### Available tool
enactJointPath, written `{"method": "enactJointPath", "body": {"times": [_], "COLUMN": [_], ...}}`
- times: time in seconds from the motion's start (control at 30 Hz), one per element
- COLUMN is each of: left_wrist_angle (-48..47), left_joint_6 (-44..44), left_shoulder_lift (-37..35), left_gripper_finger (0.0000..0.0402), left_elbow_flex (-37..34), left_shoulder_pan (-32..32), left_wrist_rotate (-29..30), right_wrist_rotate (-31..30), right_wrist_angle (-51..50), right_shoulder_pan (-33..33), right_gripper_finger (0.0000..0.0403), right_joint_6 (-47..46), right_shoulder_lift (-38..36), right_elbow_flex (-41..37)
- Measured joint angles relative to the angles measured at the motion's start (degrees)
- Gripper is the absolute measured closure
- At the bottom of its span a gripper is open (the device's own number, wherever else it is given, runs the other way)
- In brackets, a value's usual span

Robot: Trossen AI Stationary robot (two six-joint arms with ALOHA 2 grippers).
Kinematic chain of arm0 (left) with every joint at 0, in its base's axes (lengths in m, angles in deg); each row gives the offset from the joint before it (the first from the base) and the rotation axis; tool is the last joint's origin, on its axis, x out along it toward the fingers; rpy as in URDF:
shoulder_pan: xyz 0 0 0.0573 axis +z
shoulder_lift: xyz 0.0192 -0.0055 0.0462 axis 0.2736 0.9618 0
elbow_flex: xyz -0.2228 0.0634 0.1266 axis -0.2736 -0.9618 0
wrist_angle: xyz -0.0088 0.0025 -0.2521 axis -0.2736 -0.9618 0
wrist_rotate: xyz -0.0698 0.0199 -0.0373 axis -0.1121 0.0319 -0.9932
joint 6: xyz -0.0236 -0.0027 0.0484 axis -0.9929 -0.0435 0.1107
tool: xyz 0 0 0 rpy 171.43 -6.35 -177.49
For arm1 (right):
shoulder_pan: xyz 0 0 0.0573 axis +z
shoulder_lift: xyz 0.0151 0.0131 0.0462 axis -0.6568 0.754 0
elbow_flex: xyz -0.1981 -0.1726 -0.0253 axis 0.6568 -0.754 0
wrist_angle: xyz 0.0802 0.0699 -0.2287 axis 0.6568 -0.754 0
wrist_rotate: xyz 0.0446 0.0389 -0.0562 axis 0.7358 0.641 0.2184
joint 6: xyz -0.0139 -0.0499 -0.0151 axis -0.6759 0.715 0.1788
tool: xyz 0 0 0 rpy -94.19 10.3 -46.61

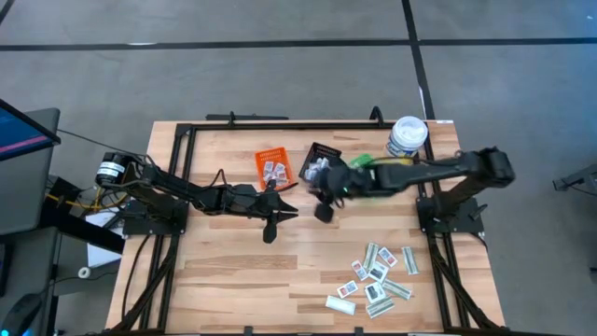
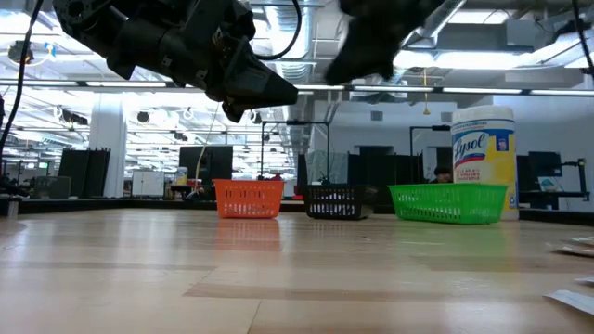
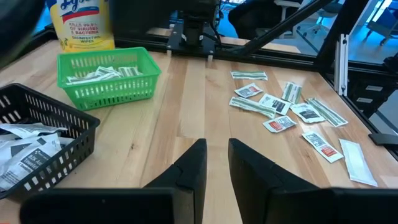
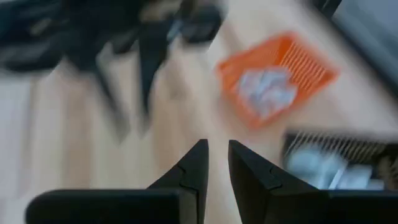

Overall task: Pick & Place First Aid Supplies
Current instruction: Put the orange ointment pack into the orange basket

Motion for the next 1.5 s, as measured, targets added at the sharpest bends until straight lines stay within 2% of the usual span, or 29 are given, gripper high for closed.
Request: {"method": "enactJointPath", "body": {"times": [0.23, 0.37, 0.43, 0.63, 0.87, 1.17, 1.4, 1.5], "left_wrist_angle": [0.1, 0.5, 0.5, 0.9, 1.0, 1.5, 1.5, 1.8], "left_joint_6": [0.0, 0.0, 0.0, 0.0, 0.0, 0.0, 0.0, 0.0], "left_shoulder_lift": [0.0, 0.0, 0.0, 0.0, 0.0, 0.0, 0.0, 0.0], "left_gripper_finger": [0.0334, 0.0334, 0.0334, 0.0334, 0.0334, 0.0334, 0.0334, 0.0334], "left_elbow_flex": [0.0, 0.0, 0.0, 0.0, 0.0, 0.0, 0.0, 0.0], "left_shoulder_pan": [0.1, 0.1, 0.1, 0.3, 0.7, 2.1, 2.3, 2.3], "left_wrist_rotate": [0.0, 0.0, 0.0, 0.0, 0.0, 0.0, 0.0, 0.0], "right_wrist_rotate": [0.1, 1.5, 3.6, 12.0, 18.9, 21.2, 20.3, 20.5], "right_wrist_angle": [-19.8, -24.9, -25.3, -25.2, -25.1, -24.8, -24.9, -24.9], "right_shoulder_pan": [12.5, 18.8, 21.4, 25.8, 25.9, 26.3, 26.5, 26.0], "right_gripper_finger": [0.0346, 0.0346, 0.0346, 0.0346, 0.0346, 0.0346, 0.0346, 0.0349], "right_joint_6": [-19.4, -37.4, -41.9, -48.8, -50.7, -59.1, -59.0, -56.0], "right_shoulder_lift": [-1.4, 1.4, 3.2, 10.0, 17.0, 19.5, 22.2, 23.5], "right_elbow_flex": [0.0, -0.1, -0.1, -0.1, -0.3, 0.2, 0.3, 0.3]}}
